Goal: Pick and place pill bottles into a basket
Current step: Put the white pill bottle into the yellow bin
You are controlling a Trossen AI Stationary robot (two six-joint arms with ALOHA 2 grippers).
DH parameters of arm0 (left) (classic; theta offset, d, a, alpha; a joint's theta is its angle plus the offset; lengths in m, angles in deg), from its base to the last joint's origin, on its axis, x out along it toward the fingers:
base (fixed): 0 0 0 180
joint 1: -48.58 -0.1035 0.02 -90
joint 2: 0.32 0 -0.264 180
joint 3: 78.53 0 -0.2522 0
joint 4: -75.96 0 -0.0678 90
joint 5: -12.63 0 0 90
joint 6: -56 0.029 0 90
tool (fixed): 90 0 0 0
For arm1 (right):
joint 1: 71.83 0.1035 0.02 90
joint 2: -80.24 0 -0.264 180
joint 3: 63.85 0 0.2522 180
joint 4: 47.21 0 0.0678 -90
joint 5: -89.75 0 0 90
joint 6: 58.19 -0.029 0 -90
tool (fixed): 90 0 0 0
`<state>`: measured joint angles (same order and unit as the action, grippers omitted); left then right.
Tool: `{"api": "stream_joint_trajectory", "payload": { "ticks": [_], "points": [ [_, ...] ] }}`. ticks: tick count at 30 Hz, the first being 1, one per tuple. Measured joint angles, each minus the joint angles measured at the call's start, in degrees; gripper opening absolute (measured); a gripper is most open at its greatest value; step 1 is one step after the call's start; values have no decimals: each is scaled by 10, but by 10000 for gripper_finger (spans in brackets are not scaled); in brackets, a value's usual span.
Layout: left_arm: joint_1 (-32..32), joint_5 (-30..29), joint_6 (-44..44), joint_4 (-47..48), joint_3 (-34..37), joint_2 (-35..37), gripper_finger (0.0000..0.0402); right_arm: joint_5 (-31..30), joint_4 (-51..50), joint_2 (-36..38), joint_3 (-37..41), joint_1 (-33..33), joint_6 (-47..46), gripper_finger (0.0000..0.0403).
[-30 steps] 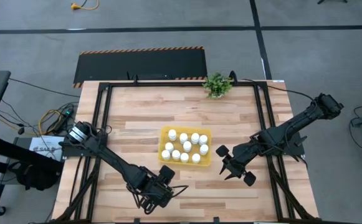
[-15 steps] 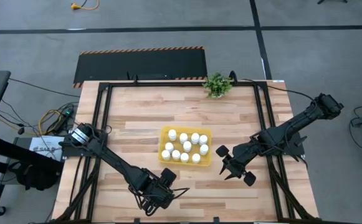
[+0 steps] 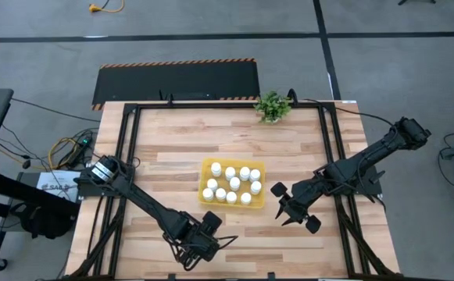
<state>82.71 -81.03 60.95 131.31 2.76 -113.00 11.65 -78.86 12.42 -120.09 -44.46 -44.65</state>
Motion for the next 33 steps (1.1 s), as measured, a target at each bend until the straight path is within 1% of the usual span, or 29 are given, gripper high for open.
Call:
{"api": "stream_joint_trajectory", "payload": {
  "ticks": [7,15,18,21,24,26,30,33],
  "points": [
    [0,-13,0,14,0,0,233,0,0,0,0,0,0,124],
    [-1,-13,-6,12,0,0,232,0,2,0,0,0,0,124],
    [-1,-12,-6,12,0,0,220,0,2,0,0,0,0,124],
    [-3,2,-6,12,0,0,193,0,2,0,0,0,0,124],
    [-3,8,-4,12,0,0,162,0,2,0,0,0,-1,124],
    [-3,9,-3,11,0,0,148,0,2,0,0,0,-1,124],
    [-3,9,-1,11,0,0,148,0,2,0,0,0,-1,124],
    [-3,3,-1,11,0,0,164,0,2,0,0,0,-1,124]
  ]
}}
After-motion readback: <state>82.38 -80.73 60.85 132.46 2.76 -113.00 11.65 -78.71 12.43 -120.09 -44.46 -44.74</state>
